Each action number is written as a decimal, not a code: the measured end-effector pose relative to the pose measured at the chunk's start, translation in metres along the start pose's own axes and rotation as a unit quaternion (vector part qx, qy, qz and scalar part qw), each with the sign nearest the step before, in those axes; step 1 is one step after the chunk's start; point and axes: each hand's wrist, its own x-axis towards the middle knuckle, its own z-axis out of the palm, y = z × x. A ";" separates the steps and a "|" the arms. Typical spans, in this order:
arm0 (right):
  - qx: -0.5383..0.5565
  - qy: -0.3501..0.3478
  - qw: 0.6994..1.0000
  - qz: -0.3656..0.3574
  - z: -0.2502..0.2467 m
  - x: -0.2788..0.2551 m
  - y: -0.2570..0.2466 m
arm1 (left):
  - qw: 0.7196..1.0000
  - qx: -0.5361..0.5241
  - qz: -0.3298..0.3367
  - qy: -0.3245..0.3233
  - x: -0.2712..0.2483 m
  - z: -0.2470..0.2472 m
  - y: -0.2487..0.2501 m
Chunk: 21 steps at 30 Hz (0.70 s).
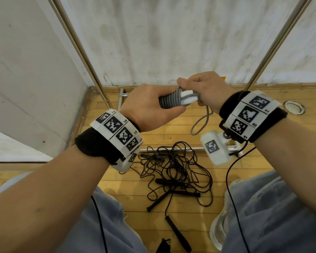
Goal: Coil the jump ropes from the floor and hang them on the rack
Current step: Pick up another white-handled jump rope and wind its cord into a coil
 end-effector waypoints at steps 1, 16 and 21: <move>0.045 -0.004 0.999 0.009 0.002 0.000 0.001 | 1.000 -0.021 -0.006 0.014 0.000 -0.001 0.001; -0.182 -0.060 0.977 -0.090 0.038 -0.014 0.007 | 0.993 0.025 -0.071 0.087 0.015 -0.011 -0.025; -0.252 -0.083 0.960 -0.085 0.036 -0.015 0.005 | 0.991 0.105 -0.071 0.034 0.015 -0.006 -0.036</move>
